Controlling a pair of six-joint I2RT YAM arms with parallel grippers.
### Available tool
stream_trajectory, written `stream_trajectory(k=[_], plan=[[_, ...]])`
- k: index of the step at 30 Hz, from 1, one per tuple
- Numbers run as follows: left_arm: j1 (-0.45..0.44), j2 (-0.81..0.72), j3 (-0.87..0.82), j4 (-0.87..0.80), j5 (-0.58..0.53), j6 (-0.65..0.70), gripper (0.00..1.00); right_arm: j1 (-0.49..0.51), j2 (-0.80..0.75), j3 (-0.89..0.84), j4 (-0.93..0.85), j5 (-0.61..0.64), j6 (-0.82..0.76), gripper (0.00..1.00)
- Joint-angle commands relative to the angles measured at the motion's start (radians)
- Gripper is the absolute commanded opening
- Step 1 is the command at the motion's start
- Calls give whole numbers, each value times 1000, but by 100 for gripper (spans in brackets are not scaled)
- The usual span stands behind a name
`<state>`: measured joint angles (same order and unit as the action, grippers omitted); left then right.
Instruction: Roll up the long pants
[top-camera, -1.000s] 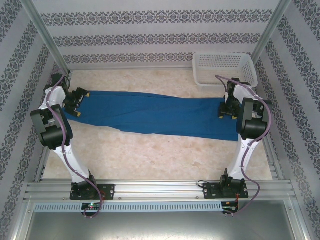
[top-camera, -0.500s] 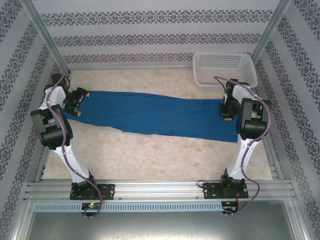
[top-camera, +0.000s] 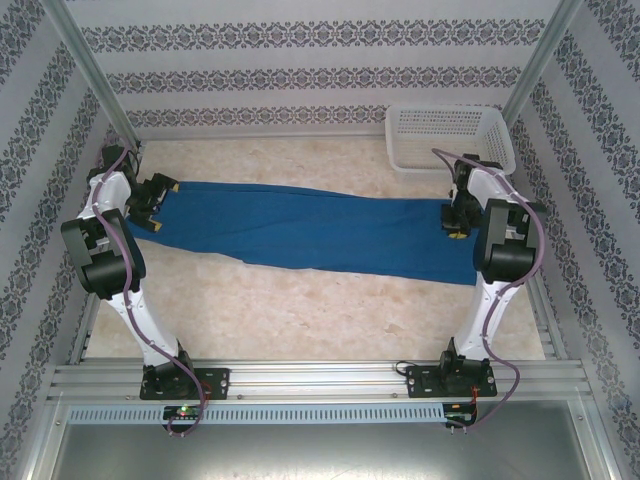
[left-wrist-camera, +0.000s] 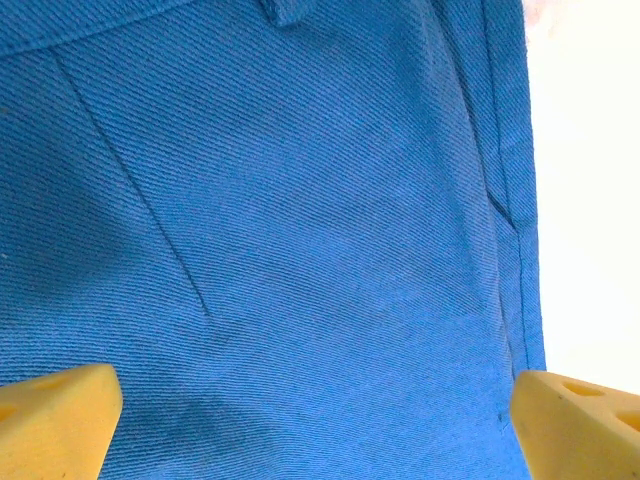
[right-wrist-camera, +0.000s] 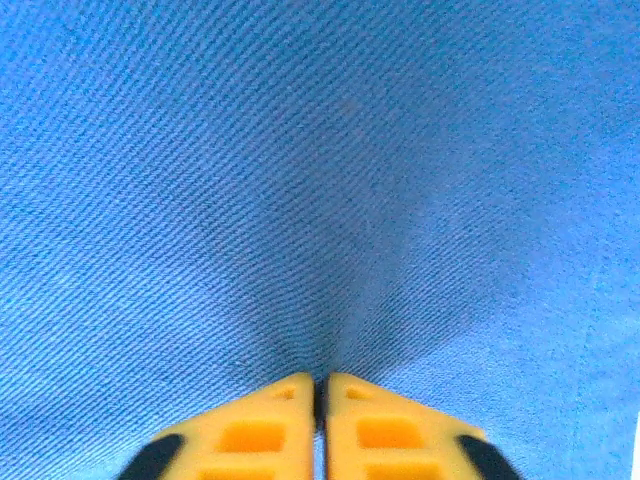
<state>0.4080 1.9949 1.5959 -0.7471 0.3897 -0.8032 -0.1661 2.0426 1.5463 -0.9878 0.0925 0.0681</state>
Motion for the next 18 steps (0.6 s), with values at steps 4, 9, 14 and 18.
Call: stream_trajectory(k=[4,9,14,18], plan=[[6,4,13,-12,19,-4,100,-4,-37,13,-63,-32,55,73],[6,4,15,-14,14,3,100,-3,-21,-64,1,-68,114,75],[8,6,18,-16,13,6,100,6,3,-113,37,-59,188,77],[8,11,21,-14,13,7,100,19,21,-95,21,-32,214,79]])
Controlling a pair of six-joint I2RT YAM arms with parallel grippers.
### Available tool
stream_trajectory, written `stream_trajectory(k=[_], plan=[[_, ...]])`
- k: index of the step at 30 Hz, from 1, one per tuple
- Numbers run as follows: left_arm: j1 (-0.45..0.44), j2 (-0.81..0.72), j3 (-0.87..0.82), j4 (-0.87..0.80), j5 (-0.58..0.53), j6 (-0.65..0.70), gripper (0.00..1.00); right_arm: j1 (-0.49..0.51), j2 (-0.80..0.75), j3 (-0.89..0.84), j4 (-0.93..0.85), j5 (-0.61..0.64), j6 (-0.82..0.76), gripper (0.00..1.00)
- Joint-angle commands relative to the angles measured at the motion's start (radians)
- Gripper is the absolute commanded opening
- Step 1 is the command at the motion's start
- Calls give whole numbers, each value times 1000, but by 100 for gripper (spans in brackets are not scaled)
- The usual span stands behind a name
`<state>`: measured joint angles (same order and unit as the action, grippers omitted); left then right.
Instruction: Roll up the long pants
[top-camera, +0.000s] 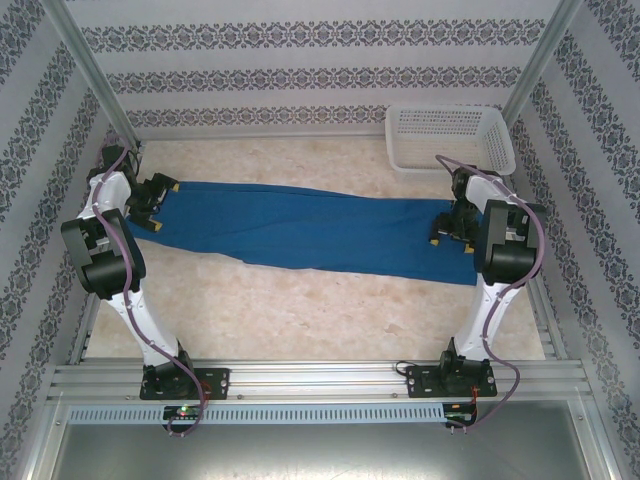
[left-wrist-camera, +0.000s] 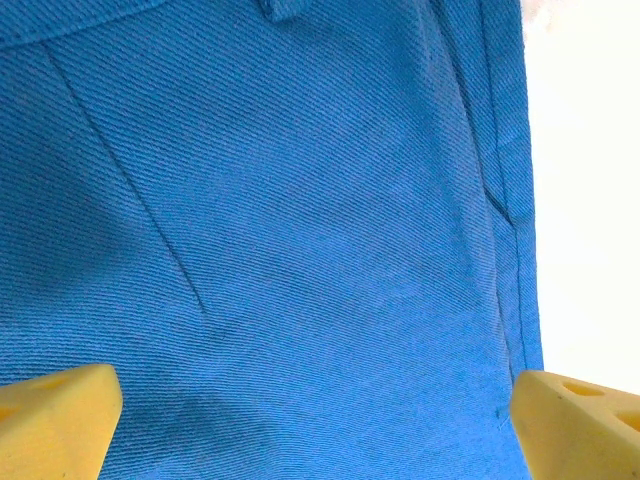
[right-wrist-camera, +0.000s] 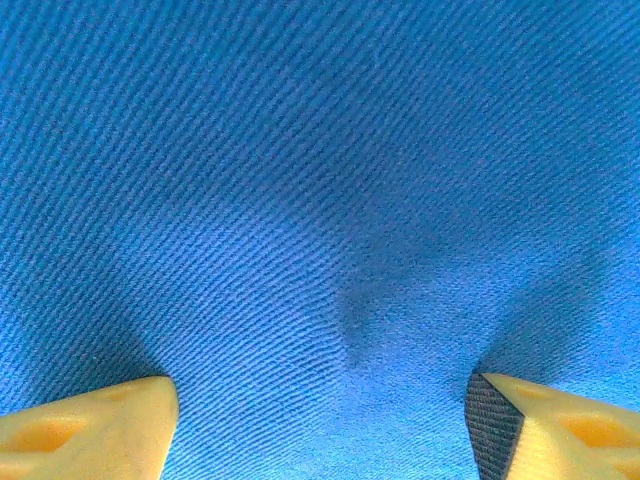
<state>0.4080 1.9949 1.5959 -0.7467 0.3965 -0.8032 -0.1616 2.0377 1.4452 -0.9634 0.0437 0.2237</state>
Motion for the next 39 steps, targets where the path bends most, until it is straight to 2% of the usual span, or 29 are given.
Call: stream_trajectory(k=[1,7,14,18,23,26,30,39], plan=[[8,13,21,-14,7,7,100,16,32,20,-18,13,62,79],[8,14,19,-11,14,6,100,37,56,31,-19,70,78,80],[11,-4,19,-16,4,16,100,37,39,21,-18,-58,38,77],[10,2,19,-14,17,12,100,37,32,4,-11,-89,24,76],[10,1,9,-9,18,7,100,37,26,-21,-24,-59,28,74],[9,-1,11,-11,9,9,100,38,-29,-98,18,-74,47,74],[9,2,16,-4,18,0,100,32,-101,-187,88,-29,65,75],[9,-7,14,-3,17,2,100,28,-78,-172,86,-19,91,75]])
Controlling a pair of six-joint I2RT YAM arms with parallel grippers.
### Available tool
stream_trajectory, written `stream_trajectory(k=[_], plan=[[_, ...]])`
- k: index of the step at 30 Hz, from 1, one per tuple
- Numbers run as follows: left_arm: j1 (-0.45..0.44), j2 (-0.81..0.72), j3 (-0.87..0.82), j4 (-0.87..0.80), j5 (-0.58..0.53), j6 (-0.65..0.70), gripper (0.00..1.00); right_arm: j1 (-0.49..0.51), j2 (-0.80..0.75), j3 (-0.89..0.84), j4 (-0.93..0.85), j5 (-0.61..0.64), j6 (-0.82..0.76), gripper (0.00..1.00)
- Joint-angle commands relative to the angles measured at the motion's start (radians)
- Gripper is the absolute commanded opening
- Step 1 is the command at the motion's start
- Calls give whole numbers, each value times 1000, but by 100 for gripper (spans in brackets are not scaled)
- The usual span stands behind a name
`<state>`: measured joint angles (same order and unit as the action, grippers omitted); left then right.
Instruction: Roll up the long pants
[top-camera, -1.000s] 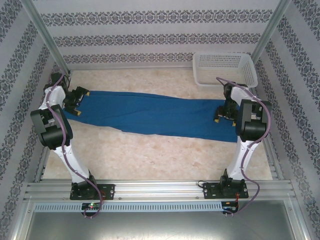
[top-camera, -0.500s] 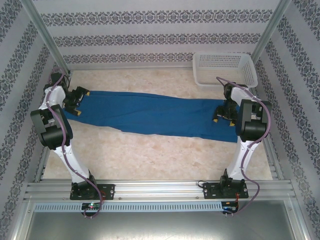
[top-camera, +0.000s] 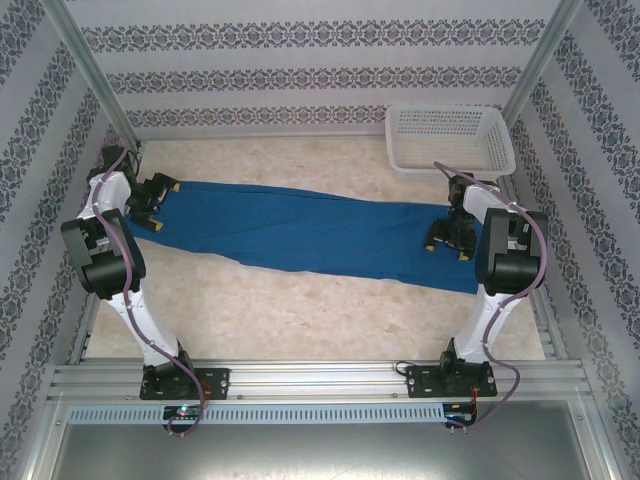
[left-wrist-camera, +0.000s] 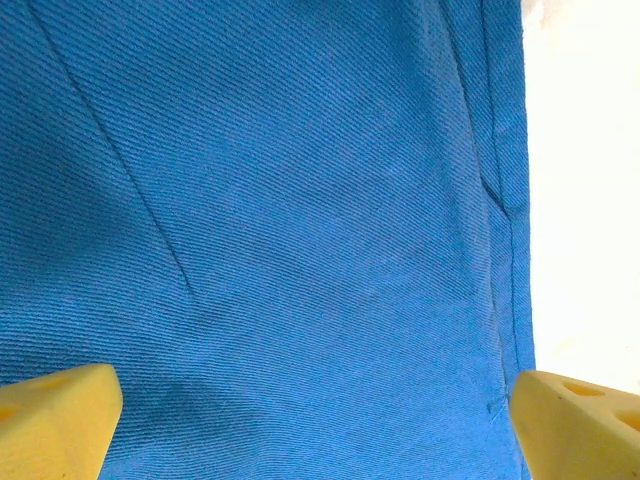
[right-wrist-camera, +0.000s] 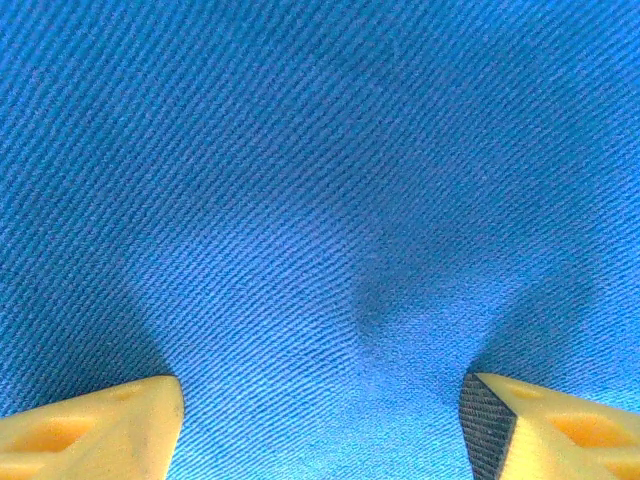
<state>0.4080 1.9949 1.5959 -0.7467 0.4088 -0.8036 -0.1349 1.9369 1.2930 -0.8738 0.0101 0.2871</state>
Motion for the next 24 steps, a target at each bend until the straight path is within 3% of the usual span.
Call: stream_trajectory(k=[1,7,10,17,21,24], plan=[[9,-7,12,-3,4,3,100,1,22,-20,-1,21,32,75],[11,-1,18,-11,0,16,100,-6,-46,3,-7,76,24,74],[10,-4,30,-20,-9,19,100,-67,-77,77,-55,55,-9,75],[10,-16,39,-9,12,10,100,-267,0,281,-102,-122,-228,78],[12,-33,26,-10,9,16,100,-347,70,294,-182,-205,-397,79],[13,-40,15,-4,12,18,100,-421,79,234,-159,-347,-408,79]])
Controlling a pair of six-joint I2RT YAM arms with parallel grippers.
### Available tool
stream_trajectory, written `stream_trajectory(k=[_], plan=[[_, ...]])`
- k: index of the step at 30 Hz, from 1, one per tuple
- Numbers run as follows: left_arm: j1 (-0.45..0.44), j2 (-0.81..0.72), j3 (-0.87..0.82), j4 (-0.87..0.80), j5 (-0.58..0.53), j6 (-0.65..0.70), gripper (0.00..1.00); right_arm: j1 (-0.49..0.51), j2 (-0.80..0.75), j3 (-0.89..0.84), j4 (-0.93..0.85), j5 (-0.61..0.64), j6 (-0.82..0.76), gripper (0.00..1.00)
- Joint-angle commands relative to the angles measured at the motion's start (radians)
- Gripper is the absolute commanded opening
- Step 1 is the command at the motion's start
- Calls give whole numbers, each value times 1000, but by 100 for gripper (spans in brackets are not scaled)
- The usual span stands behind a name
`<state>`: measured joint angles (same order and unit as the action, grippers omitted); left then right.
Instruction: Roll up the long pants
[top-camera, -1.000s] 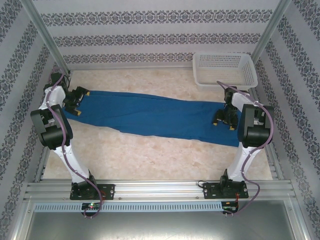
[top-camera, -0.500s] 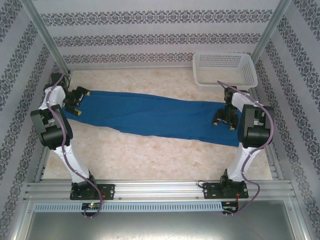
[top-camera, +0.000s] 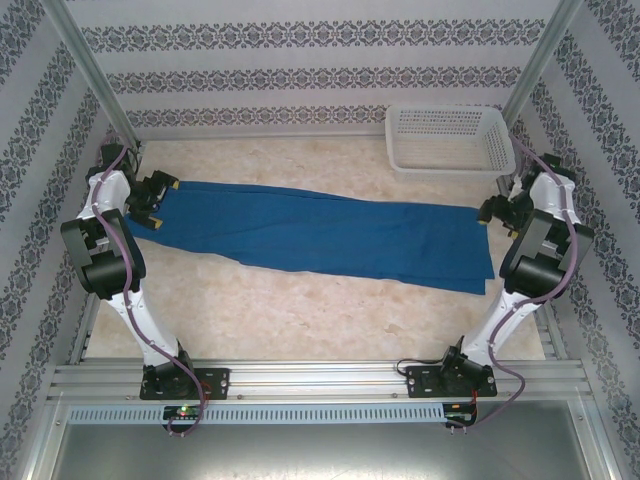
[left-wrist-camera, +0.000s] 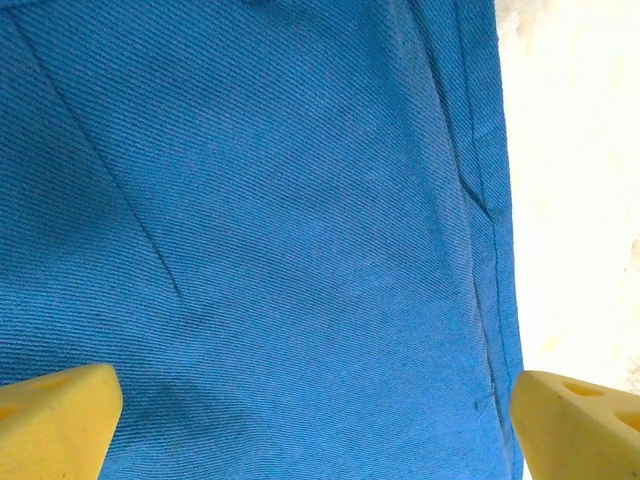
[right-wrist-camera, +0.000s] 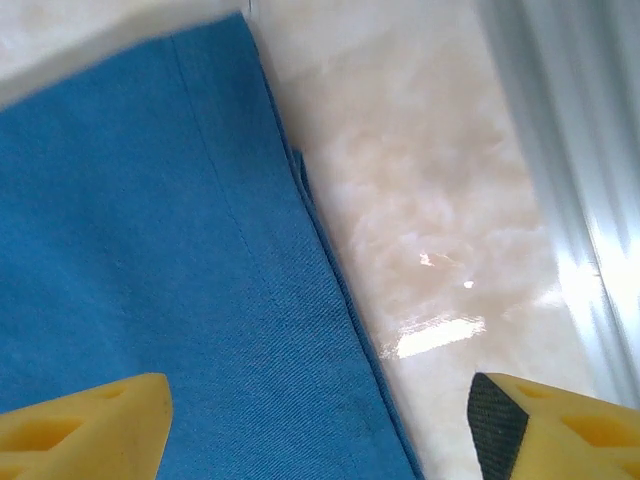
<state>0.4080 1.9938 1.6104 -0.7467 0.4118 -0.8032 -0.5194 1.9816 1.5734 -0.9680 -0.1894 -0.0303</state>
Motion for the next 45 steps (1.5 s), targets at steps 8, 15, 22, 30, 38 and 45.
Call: stream_trajectory(k=[8,15,22,30,38,45], plan=[[13,-30,20,3,18,13,100,-100,65,-148,-31,-317,-125,74],[14,-14,20,12,18,7,100,-48,129,-117,-48,-294,-150,73],[14,3,25,20,15,6,100,15,164,-96,-39,-289,-148,69],[14,4,19,29,19,-2,100,70,120,-59,-43,-278,-110,52],[14,7,4,34,37,-1,100,120,91,-50,-55,-262,-71,0],[14,-3,-1,-8,-11,18,100,132,5,114,-145,-22,46,0]])
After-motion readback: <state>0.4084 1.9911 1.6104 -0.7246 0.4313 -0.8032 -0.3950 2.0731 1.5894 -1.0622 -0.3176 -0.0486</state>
